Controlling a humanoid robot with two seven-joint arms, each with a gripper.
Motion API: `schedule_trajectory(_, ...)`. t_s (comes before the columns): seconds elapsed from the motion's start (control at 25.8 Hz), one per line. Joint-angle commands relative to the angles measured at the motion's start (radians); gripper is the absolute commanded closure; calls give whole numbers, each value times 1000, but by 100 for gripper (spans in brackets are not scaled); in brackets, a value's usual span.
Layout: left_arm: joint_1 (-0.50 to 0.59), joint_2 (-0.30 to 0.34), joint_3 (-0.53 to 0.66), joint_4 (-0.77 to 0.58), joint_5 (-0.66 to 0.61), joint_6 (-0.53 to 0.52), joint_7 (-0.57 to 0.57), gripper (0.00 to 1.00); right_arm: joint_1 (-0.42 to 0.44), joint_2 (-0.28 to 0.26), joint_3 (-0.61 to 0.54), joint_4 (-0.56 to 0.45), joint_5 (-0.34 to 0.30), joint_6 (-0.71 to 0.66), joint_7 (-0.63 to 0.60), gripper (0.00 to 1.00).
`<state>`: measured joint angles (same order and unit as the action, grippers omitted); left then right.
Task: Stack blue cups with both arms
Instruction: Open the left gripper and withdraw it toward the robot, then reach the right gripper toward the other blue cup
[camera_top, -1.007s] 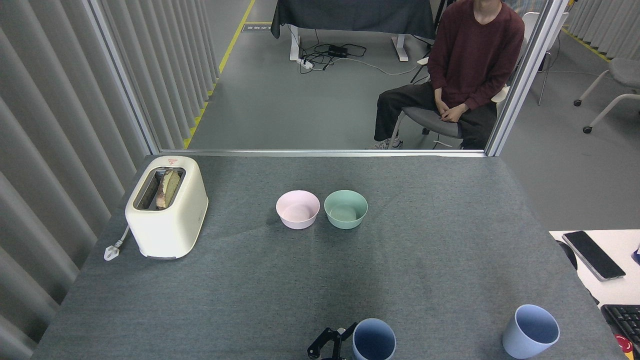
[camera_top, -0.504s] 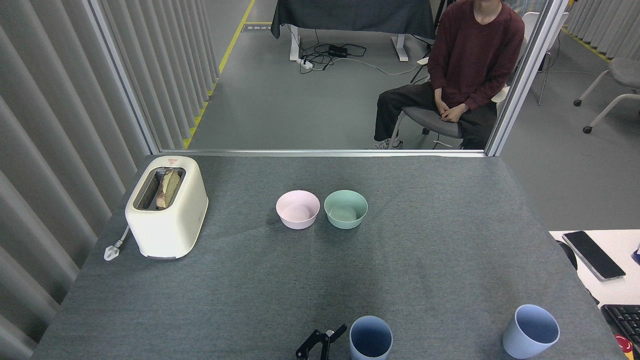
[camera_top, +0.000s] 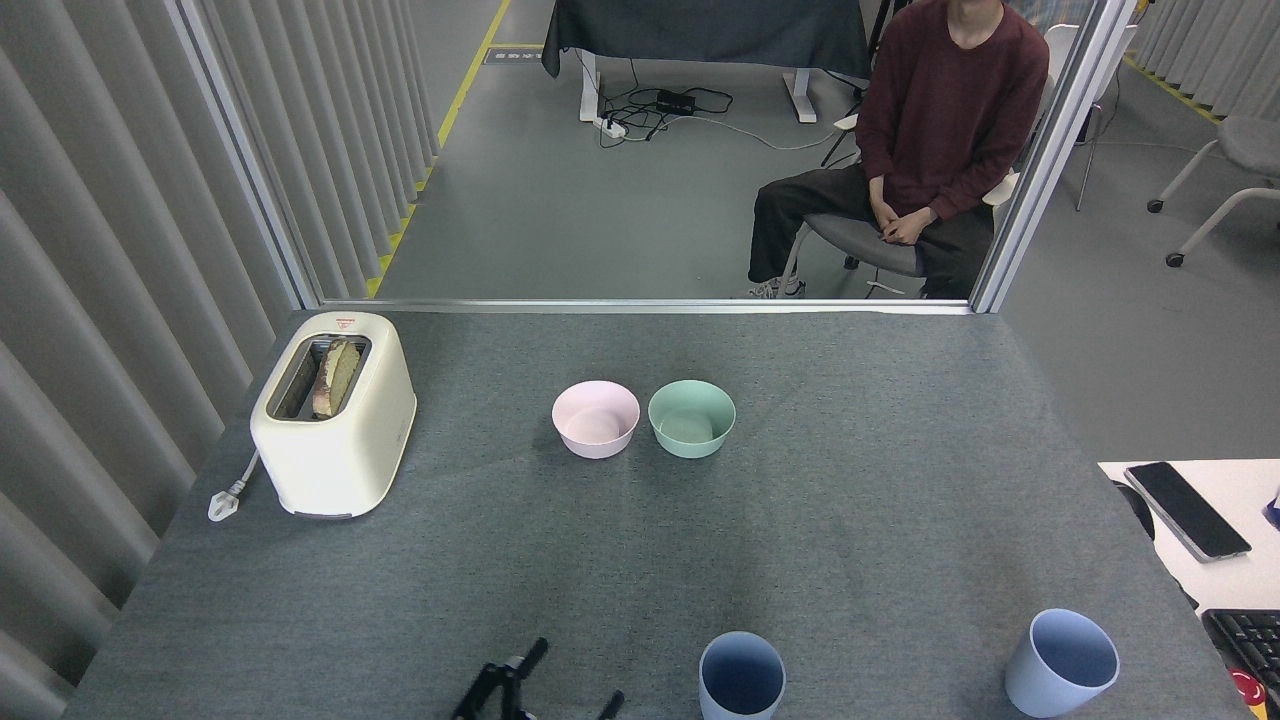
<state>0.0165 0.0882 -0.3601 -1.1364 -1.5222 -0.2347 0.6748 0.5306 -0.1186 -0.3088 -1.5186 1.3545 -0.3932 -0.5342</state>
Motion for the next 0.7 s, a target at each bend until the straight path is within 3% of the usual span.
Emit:
schedule_trajectory(0.0, 17, 76, 210, -6, 99, -25, -11, 0, -3, 0, 3, -2, 0, 0, 0, 0)
schedule_trajectory(0.08, 7, 116, 259, 9, 143, -11, -24, 0, -9, 0, 3, -2, 0, 4, 0, 0)
schedule_trajectory(0.23, 51, 137, 362, 3, 227, 26, -115, 1, -15, 4, 5, 0, 0, 37, 2, 0)
schedule_trajectory(0.46, 195, 146, 415, -198, 235, 29, -277, 1, -20, 4, -41, 11, -14, 39, 7, 0)
schedule_trajectory(0.66, 341, 140, 432, -293, 235, 23, -281, 1, -29, 4, -43, 23, -12, 37, 8, 0)
